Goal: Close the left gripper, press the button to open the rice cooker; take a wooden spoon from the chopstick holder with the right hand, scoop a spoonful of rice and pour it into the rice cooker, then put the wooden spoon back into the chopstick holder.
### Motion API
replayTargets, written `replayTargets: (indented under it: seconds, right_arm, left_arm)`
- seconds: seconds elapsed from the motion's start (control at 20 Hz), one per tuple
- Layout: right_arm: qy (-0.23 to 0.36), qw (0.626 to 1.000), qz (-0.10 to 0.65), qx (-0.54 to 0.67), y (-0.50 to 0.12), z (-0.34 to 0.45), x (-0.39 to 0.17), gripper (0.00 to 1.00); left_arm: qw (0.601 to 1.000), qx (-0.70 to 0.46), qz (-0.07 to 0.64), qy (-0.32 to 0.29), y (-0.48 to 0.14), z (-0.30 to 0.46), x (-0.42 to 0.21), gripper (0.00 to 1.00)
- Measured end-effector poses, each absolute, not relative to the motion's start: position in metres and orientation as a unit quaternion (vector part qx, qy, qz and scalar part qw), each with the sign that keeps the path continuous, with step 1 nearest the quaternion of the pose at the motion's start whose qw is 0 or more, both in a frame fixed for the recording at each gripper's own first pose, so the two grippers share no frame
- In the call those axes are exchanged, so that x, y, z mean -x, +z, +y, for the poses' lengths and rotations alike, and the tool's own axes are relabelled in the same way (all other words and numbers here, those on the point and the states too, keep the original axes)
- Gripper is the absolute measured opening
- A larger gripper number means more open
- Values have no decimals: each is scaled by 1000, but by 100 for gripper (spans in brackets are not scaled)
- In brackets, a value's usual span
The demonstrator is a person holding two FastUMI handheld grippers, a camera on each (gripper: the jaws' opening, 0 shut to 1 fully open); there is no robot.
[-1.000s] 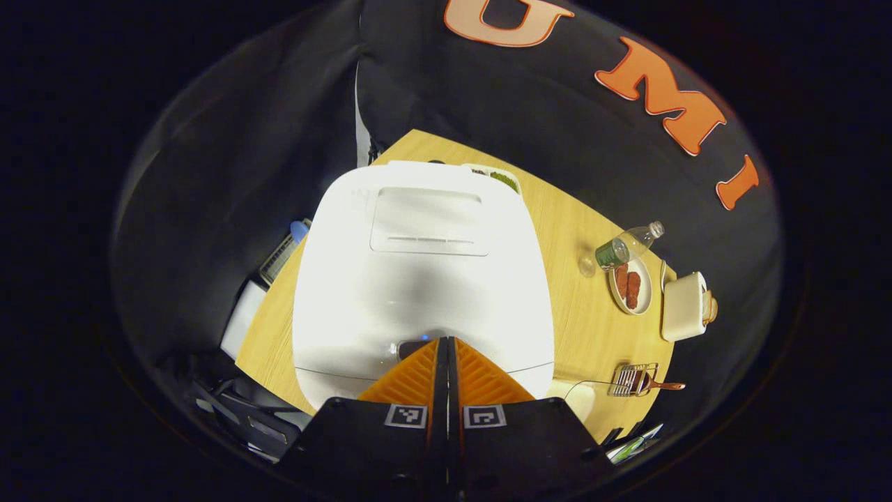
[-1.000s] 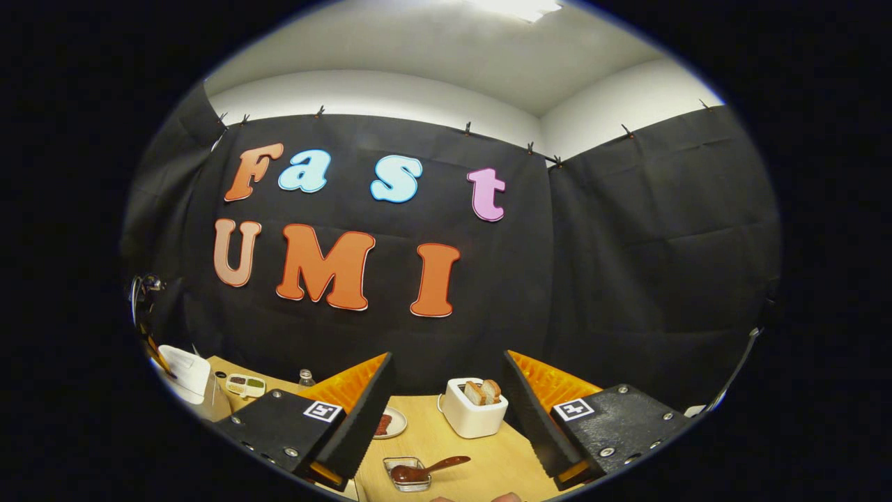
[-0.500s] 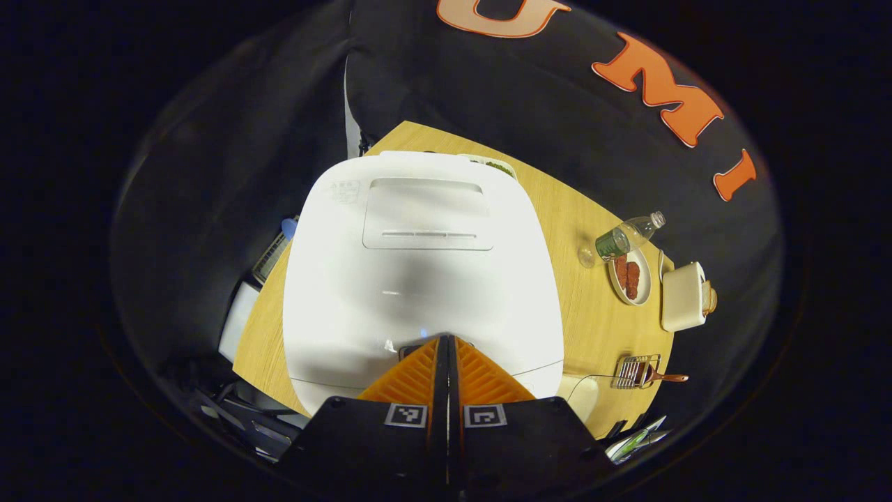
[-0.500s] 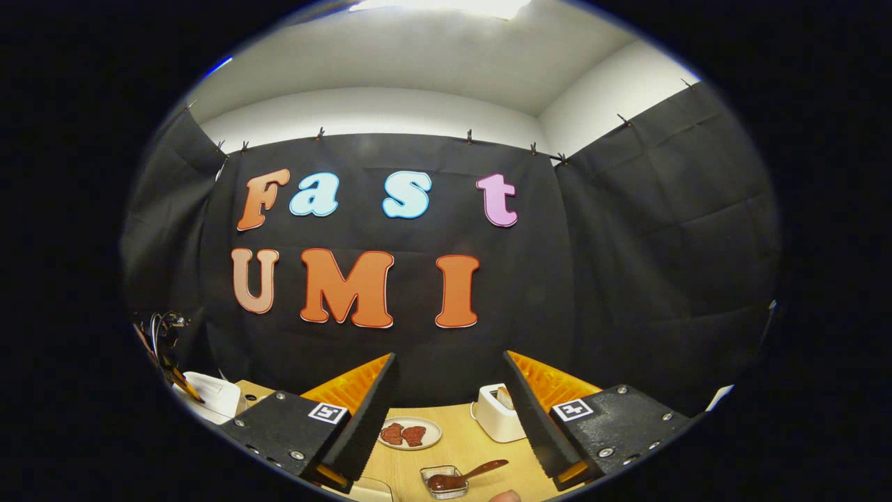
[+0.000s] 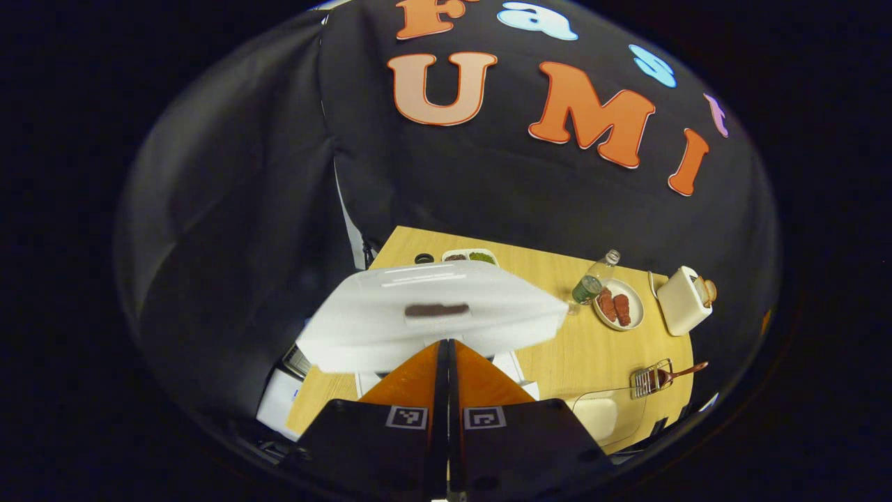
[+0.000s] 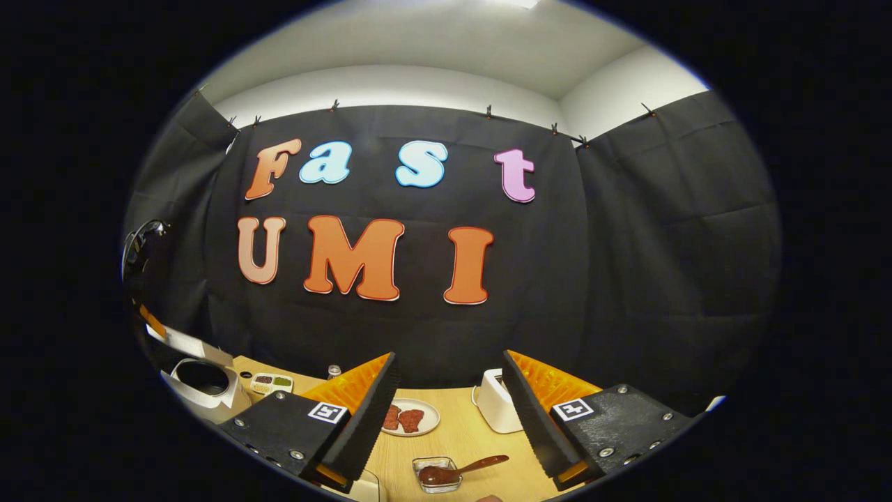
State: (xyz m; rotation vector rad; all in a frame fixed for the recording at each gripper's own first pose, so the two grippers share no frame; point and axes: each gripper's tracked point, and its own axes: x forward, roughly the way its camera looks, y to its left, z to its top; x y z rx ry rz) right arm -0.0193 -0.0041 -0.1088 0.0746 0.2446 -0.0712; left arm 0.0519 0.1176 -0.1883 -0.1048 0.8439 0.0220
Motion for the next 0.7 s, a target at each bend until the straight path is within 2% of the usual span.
replayTargets:
  seconds: [0.1, 0.2, 0.25, 0.3, 0.55, 0.65, 0.7]
  right_arm:
    - [-12, 987, 153, -42, -129, 3, 22, 92]
    - [3, 984, 169, -53, -139, 5, 24, 87]
    - [5, 983, 175, -52, -147, 4, 23, 90]
    - [7, 982, 181, -48, -153, 2, 23, 86]
    - [22, 968, 237, -82, -201, 1, 28, 86]
    - [21, 960, 265, -94, -225, -1, 31, 86]
    - [15, 957, 275, -92, -236, -5, 32, 86]
  left_arm:
    - [918, 62, 392, 15, -177, 117, -44, 5]
    - [933, 54, 355, 22, -157, 115, -44, 5]
    - [943, 47, 329, 28, -147, 113, -44, 6]
    - [952, 42, 300, 34, -131, 114, -45, 6]
    - [983, 14, 173, 58, -64, 98, -32, 5]
    - [988, 1, 140, 57, -47, 87, -29, 6]
    - [990, -2, 131, 56, -41, 81, -24, 9]
